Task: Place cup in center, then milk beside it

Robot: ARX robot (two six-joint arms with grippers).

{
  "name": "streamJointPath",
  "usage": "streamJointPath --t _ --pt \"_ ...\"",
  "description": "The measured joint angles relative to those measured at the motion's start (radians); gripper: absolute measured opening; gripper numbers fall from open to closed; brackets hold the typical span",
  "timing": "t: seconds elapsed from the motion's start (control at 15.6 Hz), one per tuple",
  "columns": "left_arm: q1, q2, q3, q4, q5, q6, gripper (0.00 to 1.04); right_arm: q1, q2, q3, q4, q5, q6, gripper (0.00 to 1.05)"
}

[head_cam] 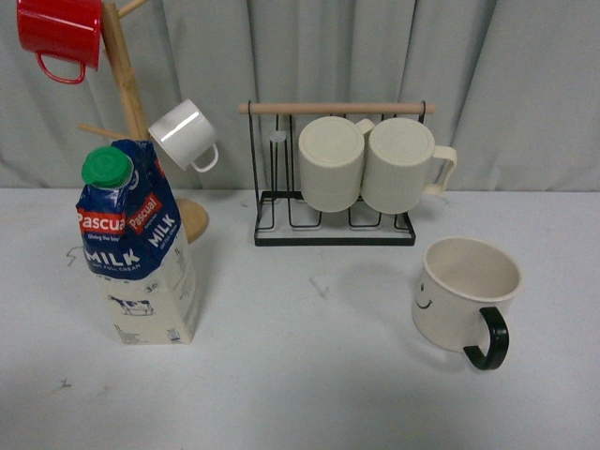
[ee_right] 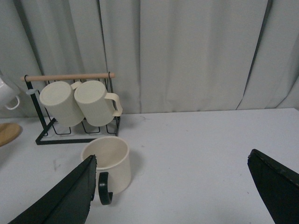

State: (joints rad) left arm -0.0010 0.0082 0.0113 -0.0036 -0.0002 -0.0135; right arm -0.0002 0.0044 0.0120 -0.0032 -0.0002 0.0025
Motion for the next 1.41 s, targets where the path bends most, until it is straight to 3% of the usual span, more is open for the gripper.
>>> streamJointPath --t 0.32,0.38,0.45,0.51,0.58,0.64,0.7,0.83,0.96,1.22,1.41 --pt "0.0 0.0 0.0 0.0 0.0 0.0 0.98 0.0 0.0 0.0 0.0 0.0 0.0 0.98" --pt "0.0 0.0 0.0 0.0 0.0 0.0 0.98 -0.013 0.01 0.005 -0.026 -0.039 -0.019 0.98" --pt "0.0 0.0 0.0 0.001 -0.002 0.0 0.98 -0.142 0.181 0.062 -0.044 -0.352 -0.13 0.98" --pt "0.0 0.0 0.0 0.001 -0.002 0.0 0.98 -0.2 0.398 0.136 0.105 -0.547 -0.212 0.98" --pt "0.0 0.0 0.0 0.0 0.0 0.0 0.98 -0.163 0.584 0.209 0.309 -0.674 -0.229 0.98" --pt "0.0 0.0 0.0 0.0 0.0 0.0 0.98 -0.15 0.742 0.268 0.433 -0.634 -0.214 0.98" --pt "0.0 0.0 0.0 0.0 0.0 0.0 0.98 -0.126 0.96 0.356 0.526 -0.517 -0.165 0.98" --pt "0.0 0.0 0.0 0.0 0.0 0.0 0.98 -0.056 1.323 0.542 0.468 -0.299 -0.066 0.98" --pt "0.0 0.0 0.0 0.0 0.0 0.0 0.98 -0.016 1.563 0.728 0.315 -0.195 0.027 0.98" --pt "0.0 0.0 0.0 0.0 0.0 0.0 0.98 0.017 1.838 0.988 0.051 -0.129 0.103 0.98" --pt "0.0 0.0 0.0 0.0 0.0 0.0 0.98 0.047 1.905 1.058 -0.033 -0.119 0.11 0.98"
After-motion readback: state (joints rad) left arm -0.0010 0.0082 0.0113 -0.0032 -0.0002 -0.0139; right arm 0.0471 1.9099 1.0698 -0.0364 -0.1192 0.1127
